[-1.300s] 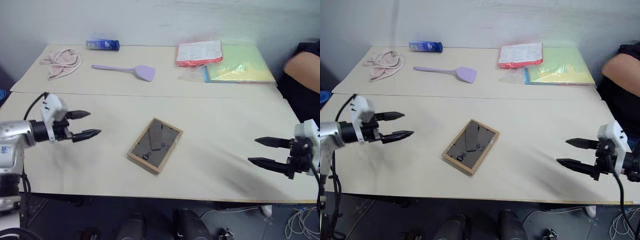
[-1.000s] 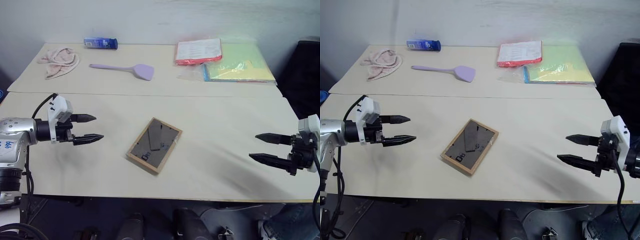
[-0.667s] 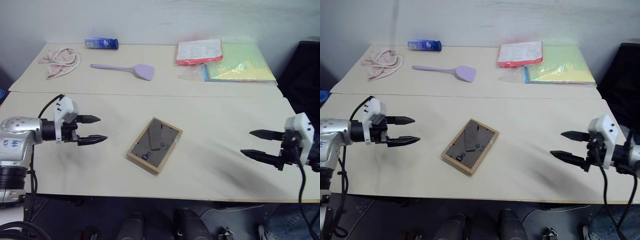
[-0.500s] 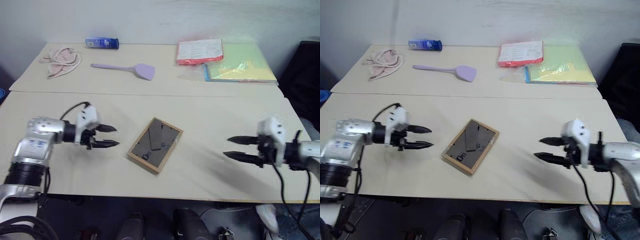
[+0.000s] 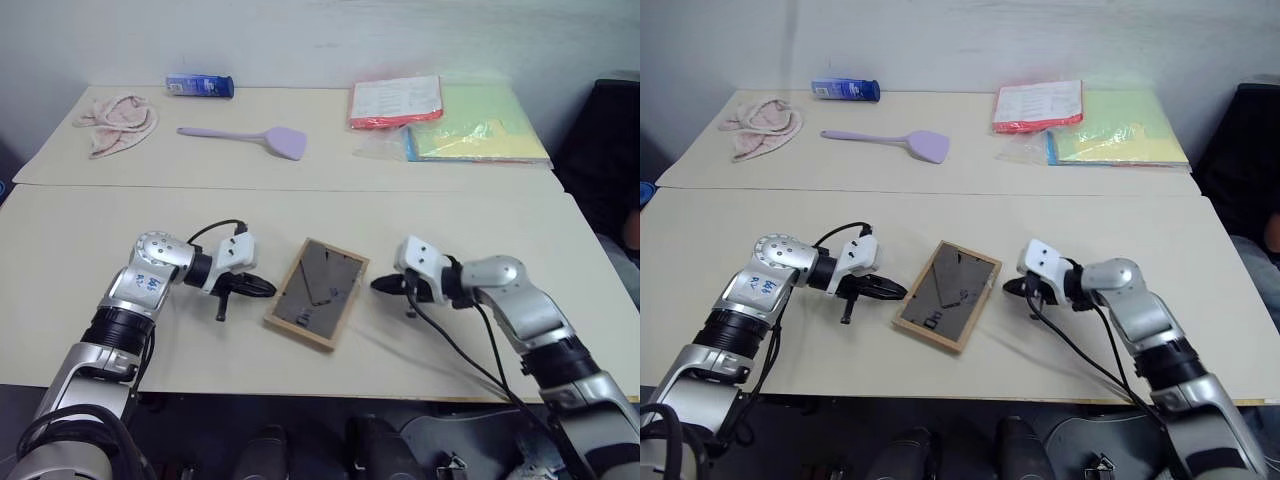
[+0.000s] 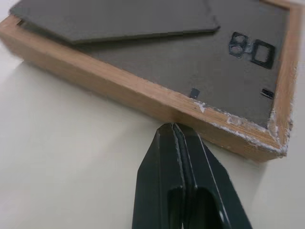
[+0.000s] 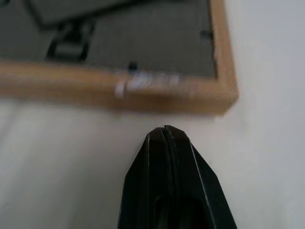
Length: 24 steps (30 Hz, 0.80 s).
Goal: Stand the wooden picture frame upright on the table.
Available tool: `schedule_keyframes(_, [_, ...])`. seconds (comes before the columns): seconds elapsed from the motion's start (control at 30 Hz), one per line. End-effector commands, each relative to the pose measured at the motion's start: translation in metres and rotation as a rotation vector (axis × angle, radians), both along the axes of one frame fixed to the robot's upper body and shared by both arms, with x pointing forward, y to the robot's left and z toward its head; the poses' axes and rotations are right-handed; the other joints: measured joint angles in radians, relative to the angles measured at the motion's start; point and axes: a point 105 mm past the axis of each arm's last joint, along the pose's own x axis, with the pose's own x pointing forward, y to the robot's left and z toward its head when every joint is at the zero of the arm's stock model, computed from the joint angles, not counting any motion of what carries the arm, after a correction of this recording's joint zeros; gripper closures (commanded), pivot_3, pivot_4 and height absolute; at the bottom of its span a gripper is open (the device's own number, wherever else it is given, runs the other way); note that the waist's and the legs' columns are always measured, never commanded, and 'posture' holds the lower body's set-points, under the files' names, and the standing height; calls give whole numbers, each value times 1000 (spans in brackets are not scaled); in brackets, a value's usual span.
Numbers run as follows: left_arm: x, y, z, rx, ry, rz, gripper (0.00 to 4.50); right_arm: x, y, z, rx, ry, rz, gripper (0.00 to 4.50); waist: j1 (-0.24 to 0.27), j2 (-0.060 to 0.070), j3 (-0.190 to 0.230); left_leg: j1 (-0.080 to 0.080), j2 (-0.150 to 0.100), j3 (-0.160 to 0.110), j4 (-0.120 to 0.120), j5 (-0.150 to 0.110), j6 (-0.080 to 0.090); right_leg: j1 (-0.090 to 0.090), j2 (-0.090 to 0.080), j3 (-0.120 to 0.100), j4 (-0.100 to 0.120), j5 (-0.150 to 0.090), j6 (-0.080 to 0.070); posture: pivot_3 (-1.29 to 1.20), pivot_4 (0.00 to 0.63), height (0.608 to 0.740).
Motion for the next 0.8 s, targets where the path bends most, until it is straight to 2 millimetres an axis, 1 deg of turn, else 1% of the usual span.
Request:
schedule_keyframes(0.03, [-17,-12,4,-41,43,-48,4485,10,2,9,4,-62,-13,4500,-1,0,0,0,0,0,0,0,0,0,0,0,0,0,0,0,150,740])
schedule_keyframes(0.1, [-23,-12,1,-49,73,-21,4485,15,0,12,1,-78,-27,4500,-3,0,0,0,0,0,0,0,0,0,0,0,0,0,0,0,150,740])
schedule_keyframes(0.13, [-23,-9,-2,-41,90,18,4485,15,-3,13,-13,-83,-26,4500,-3,0,0,0,0,0,0,0,0,0,0,0,0,0,0,0,150,740])
schedule_keyframes(0.2, [-19,5,-12,-3,143,140,4485,13,-11,13,-44,-88,-24,4500,-4,0,0,0,0,0,0,0,0,0,0,0,0,0,0,0,150,740])
schedule_keyframes(0.23, [-19,12,-14,-10,213,208,4312,10,-16,13,-61,-89,-17,4500,-5,0,0,0,0,0,0,-1,2,0,0,0,1,0,0,0,150,740])
schedule_keyframes(0.27, [-21,18,-14,-26,288,263,4102,7,-19,12,-77,-91,-6,4500,-6,0,0,0,0,-1,0,-2,4,0,0,0,1,0,0,0,150,740])
schedule_keyframes(0.3, [-27,24,-11,-63,394,318,3875,-1,-23,11,-108,-94,26,4500,-7,0,0,0,0,-1,0,-2,4,0,0,-1,1,0,0,0,150,740])
schedule_keyframes(0.33, [-31,26,-8,-88,465,347,3595,-6,-26,10,-129,-95,49,4500,-8,0,0,0,0,-2,0,-3,5,0,0,-1,1,0,0,0,150,740])
schedule_keyframes(0.37, [-34,27,-6,-107,519,373,3391,-11,-27,10,-140,-93,66,4500,-12,0,0,0,0,-2,0,-3,5,0,0,-1,1,0,0,0,150,740])
schedule_keyframes(0.4, [-37,28,-4,-125,567,398,2978,-14,-28,9,-146,-91,76,4500,-16,0,0,0,0,-2,-1,-3,5,0,0,-1,0,0,0,0,150,740])
schedule_keyframes(0.5, [-42,26,0,-204,789,525,2146,-33,-28,0,-200,-91,155,4500,-21,0,0,1,0,-3,-1,-3,5,1,0,-1,1,0,0,0,150,740])
schedule_keyframes(0.6, [-45,21,-4,-211,891,585,1231,-44,-22,-8,-228,-102,199,4500,-21,0,0,1,0,-3,-1,-3,5,2,0,-1,1,0,0,0,150,740])
schedule_keyframes(0.7, [-43,14,-12,-196,931,635,433,-47,-12,-15,-230,-112,213,4500,-19,0,0,3,-1,-3,-1,-2,4,3,0,-1,1,0,0,0,150,740])
schedule_keyframes(0.8, [-47,2,-16,-194,987,616,433,-49,0,-18,-222,-121,223,4500,-19,-1,-1,5,-1,-4,-1,-2,3,5,0,-1,0,0,0,0,150,740])
